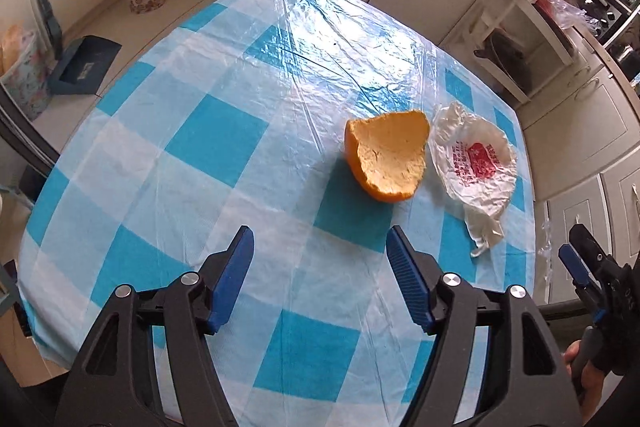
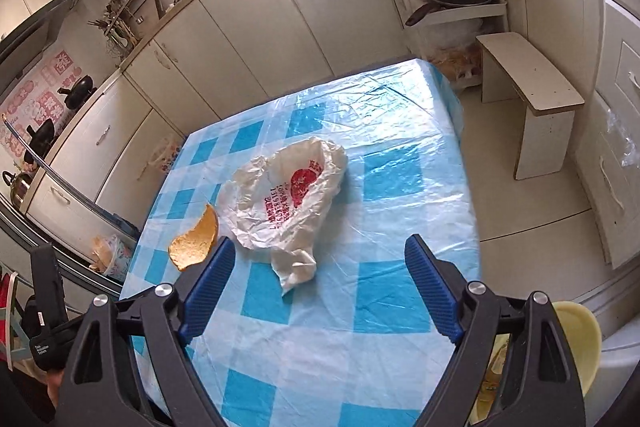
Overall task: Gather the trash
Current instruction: 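Move both open tools from the bin back over the table, then grasp the small orange peel with the left tool while the right tool grasps the white bag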
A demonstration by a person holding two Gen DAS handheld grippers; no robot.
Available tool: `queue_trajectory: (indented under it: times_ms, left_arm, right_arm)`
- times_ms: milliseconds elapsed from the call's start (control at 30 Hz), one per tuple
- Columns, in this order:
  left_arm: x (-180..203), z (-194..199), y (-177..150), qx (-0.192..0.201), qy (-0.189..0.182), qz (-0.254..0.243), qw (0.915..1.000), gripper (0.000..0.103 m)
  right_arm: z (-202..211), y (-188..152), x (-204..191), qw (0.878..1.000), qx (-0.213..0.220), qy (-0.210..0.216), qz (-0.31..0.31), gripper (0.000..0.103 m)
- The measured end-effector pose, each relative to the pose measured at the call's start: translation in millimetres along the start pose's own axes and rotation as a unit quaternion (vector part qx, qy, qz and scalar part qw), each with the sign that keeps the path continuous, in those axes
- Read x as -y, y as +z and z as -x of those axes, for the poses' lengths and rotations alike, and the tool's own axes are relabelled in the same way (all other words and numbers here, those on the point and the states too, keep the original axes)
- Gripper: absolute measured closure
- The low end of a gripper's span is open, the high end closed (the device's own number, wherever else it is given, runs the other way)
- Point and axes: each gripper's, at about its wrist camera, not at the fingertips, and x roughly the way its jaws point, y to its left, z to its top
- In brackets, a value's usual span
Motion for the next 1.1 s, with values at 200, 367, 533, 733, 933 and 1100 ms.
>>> queue_trajectory:
  times_ms: [200,367,533,733,933,1100]
  left_arm:
    - [12.6,-21.5,19.3,0.003,0.016,-0.021,0.9996,0.038]
    - [10.5,-34.2,33.0,0.002,0.025,-0.023,0.9994,0.038]
    - [11.3,-44.0,44.5,0.004,0.034,-0.025,0.9991,0.038]
    - [24.0,-51.4,48.8,0.018,0.046,-0.055,0.9973,0.047]
    - [28.6,-45.5,44.4,0.023,0.018,-0.074,0.9968,0.096]
    - [29.9,-25.2,33.6,0.035,-0.003,-0.085,0.9958,0.097]
  right_arm:
    - [-25.3,6.9,-11.5,1.0,-0.009,-0.013,0.003,0.02]
    - [-49.1,14.0,-10.0,1.0,-0.02,-0.023,-0.003,0.02]
    - [-70.2,22.0,-8.6,0.999,-0.029,-0.024,-0.006,0.02]
    - [-93.8,24.7,-17.4,0.999,-0.043,-0.016,-0.002,0.028]
    - [-93.3,22.1,-37.9,0.998,-0.049,0.006,0.035,0.085]
    - [-59.9,23.3,-36.3,0.998,-0.015,0.007,0.055,0.09]
